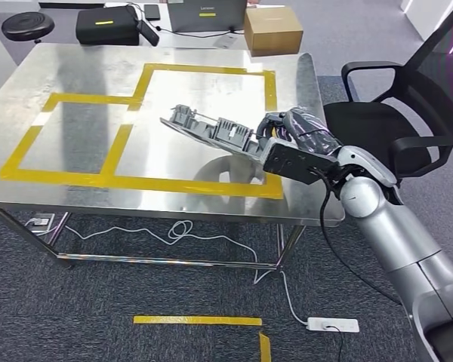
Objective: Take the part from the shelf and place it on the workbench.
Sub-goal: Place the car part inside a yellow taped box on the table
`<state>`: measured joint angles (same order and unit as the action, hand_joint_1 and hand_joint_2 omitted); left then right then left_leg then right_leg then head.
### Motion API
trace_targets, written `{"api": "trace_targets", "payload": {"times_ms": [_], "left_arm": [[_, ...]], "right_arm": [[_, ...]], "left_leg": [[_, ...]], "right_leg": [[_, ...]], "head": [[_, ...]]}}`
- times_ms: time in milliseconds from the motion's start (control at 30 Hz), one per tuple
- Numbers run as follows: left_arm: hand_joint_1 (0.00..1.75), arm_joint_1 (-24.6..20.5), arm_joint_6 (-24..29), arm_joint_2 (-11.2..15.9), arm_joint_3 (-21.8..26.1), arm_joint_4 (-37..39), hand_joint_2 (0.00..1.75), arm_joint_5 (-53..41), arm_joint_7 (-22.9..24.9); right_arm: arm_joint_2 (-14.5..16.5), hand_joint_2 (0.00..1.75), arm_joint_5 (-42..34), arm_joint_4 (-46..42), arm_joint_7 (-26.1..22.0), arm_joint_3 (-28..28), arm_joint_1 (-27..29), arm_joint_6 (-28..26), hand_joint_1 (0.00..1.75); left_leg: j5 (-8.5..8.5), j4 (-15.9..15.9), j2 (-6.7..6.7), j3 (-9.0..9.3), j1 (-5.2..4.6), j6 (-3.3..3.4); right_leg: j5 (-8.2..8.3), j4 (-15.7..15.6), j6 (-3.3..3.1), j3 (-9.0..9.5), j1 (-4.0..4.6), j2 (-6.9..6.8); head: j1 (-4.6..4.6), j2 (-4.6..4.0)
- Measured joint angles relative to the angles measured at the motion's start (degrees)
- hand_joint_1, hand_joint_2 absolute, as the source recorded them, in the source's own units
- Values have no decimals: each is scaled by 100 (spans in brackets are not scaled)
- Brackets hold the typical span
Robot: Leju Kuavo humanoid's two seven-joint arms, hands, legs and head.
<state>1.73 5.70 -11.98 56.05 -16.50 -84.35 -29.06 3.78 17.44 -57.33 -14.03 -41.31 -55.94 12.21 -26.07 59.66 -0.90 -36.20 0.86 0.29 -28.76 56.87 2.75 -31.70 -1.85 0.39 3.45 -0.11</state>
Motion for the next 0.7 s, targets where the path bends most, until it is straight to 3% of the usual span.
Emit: {"api": "trace_targets", "payload": {"times_ms": [100, 700], "left_arm": [[0, -1, 15, 0, 3, 0, 0, 0, -3], [0, -10, -51, -7, 20, 0, 0, 27, -50]], "right_arm": [[0, 175, -2, 1, -3, 0, 0, 7, 175], [0, 175, -13, 2, -3, -1, -2, 30, 175]], "left_leg": [[9, -1, 1, 1, 2, 6], [32, -14, 2, 3, 10, -6]], "right_leg": [[4, 4, 27, -4, 3, 0], [4, 38, 26, -26, 10, 0]], "head": [[1, 1], [1, 1]]}}
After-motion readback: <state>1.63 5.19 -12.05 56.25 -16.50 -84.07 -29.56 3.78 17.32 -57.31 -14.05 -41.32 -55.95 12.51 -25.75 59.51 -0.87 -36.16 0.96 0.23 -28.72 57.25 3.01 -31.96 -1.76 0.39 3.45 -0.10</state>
